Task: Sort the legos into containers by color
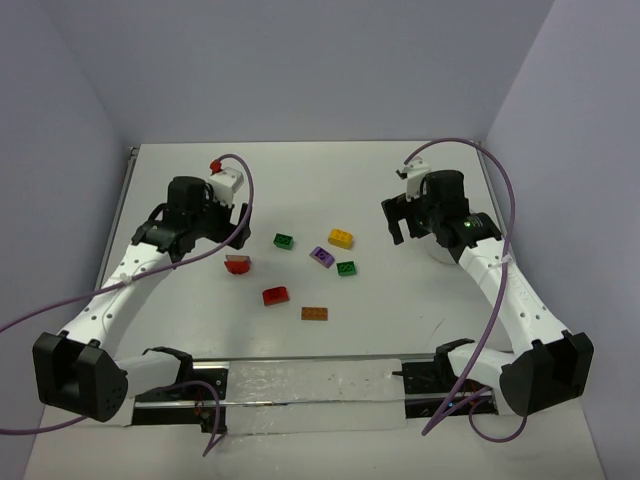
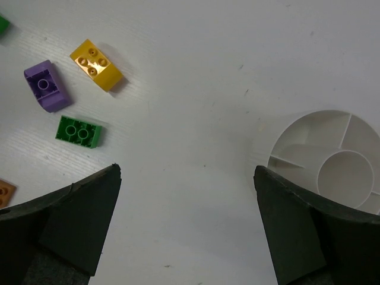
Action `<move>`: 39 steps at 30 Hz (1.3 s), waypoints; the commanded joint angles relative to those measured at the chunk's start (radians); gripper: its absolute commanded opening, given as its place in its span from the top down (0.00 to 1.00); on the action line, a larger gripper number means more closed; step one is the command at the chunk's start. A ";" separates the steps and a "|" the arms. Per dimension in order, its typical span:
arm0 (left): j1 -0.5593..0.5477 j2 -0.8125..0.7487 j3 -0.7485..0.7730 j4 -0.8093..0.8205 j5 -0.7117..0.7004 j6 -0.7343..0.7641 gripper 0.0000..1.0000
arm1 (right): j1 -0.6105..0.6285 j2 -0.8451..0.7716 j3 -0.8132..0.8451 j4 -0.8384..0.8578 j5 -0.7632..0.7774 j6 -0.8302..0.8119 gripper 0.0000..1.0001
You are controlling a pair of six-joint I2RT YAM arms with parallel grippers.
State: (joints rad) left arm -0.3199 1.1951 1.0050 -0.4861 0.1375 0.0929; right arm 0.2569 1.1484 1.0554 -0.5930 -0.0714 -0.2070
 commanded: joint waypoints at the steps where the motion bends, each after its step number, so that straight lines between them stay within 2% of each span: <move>1: 0.002 -0.029 0.006 0.026 0.009 0.018 0.01 | 0.001 -0.017 0.008 0.021 -0.004 0.008 0.00; 10: -0.011 -0.001 0.066 -0.079 0.084 0.156 0.01 | -0.001 0.000 0.014 0.015 -0.017 0.009 0.00; 20: -0.263 0.231 0.239 -0.370 0.002 0.273 0.01 | 0.000 0.019 0.013 0.004 -0.025 0.007 0.00; 23: -0.324 0.306 0.276 -0.444 -0.002 0.279 0.06 | -0.001 0.026 0.016 0.000 -0.027 0.004 0.00; 29: -0.409 0.382 0.280 -0.477 -0.020 0.263 0.11 | -0.001 0.035 0.018 -0.005 -0.030 0.003 0.00; 39: -0.470 0.495 0.271 -0.483 -0.061 0.231 0.21 | -0.012 0.054 0.021 -0.019 -0.048 0.004 0.00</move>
State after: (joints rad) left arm -0.7731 1.6365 1.2427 -0.9412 0.0986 0.3414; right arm 0.2520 1.1890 1.0555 -0.6043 -0.1014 -0.2066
